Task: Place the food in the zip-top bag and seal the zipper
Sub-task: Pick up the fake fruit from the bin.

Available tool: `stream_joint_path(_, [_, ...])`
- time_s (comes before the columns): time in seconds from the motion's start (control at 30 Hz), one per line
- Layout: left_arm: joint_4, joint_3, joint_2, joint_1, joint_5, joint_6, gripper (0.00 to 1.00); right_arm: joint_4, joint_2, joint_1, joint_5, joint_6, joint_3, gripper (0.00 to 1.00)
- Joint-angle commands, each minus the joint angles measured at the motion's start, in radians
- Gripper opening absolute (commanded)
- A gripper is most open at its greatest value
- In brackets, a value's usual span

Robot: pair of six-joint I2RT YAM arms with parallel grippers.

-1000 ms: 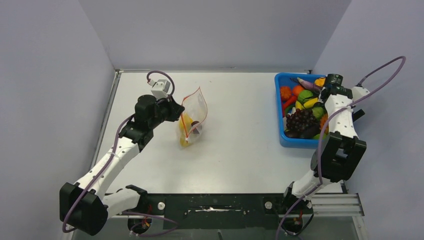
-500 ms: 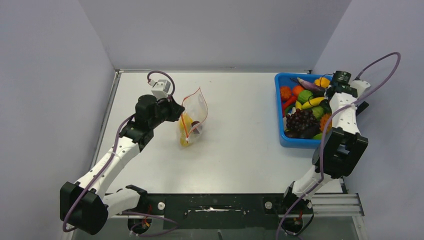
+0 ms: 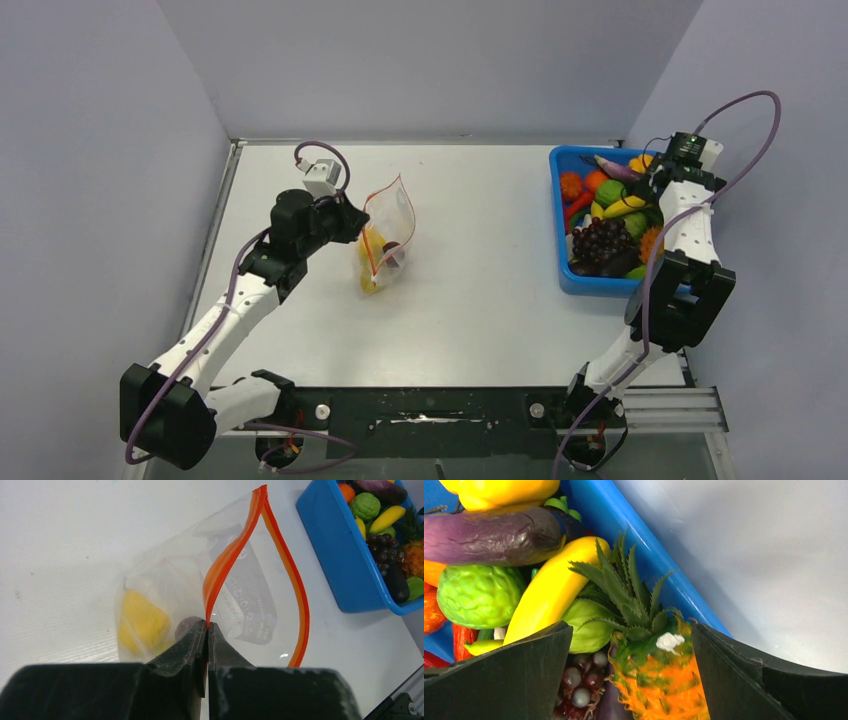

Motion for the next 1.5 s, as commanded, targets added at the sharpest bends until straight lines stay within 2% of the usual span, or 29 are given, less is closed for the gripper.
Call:
stream_joint_path(0.0, [0.038, 0.015, -0.027, 0.006, 0.009, 0.004, 0.0, 0.007, 0.047, -0.007, -0.032, -0.07, 0.09, 0.93])
stream_joint_path(0.13, [0.035, 0.014, -0.035, 0.007, 0.004, 0.007, 0.0, -0.016, 0.098, -0.008, -0.014, -0.104, 0.139, 0.91])
stream_joint_path(0.33, [0.04, 0.008, -0.046, 0.008, 0.004, 0.006, 0.0, -0.063, 0.179, -0.011, 0.029, -0.14, 0.214, 0.82])
stream_joint_path(0.47, [0.046, 0.008, -0.036, 0.008, 0.019, 0.0, 0.0, -0.044, 0.208, -0.014, 0.029, -0.166, 0.22, 0.72])
stream_joint_path(0.73, [0.047, 0.008, -0.039, 0.01, 0.019, 0.0, 0.0, -0.072, 0.277, -0.022, 0.024, -0.188, 0.246, 0.64])
stream_joint_path(1.2, [0.049, 0.007, -0.043, 0.01, 0.022, 0.001, 0.0, -0.037, 0.244, 0.018, 0.029, -0.203, 0.207, 0.38])
stream_joint_path(1.47, [0.052, 0.005, -0.046, 0.01, 0.027, -0.001, 0.0, -0.048, 0.214, 0.05, 0.111, -0.191, 0.209, 0.23])
